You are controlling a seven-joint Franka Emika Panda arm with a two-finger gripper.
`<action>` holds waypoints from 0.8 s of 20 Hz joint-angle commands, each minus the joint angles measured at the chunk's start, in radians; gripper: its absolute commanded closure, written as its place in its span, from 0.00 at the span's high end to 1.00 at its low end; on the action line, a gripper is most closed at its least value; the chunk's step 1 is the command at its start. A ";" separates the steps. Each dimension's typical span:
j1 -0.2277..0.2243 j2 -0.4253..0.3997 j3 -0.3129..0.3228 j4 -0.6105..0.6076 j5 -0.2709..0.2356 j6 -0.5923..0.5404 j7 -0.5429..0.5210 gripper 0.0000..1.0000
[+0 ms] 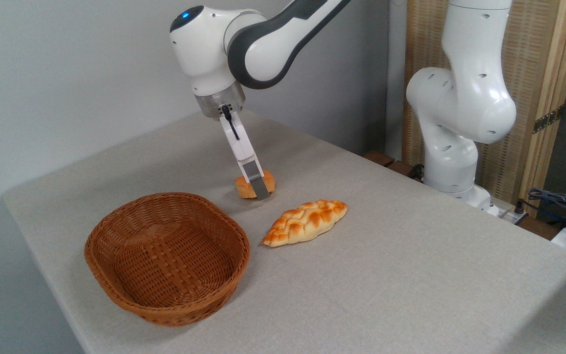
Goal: Put bread into the basket
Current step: 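Lift the bun and carry it over the wicker basket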
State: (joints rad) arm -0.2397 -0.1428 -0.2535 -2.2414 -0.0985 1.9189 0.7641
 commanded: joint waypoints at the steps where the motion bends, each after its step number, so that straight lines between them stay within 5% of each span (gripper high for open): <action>1: 0.008 0.003 -0.003 -0.017 -0.009 0.023 0.000 0.20; 10: 0.017 -0.006 0.000 -0.001 -0.009 0.002 0.003 0.15; 16: 0.033 0.018 0.072 0.210 -0.012 -0.158 0.007 0.17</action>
State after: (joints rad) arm -0.2108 -0.1452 -0.2329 -2.1545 -0.0990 1.8493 0.7641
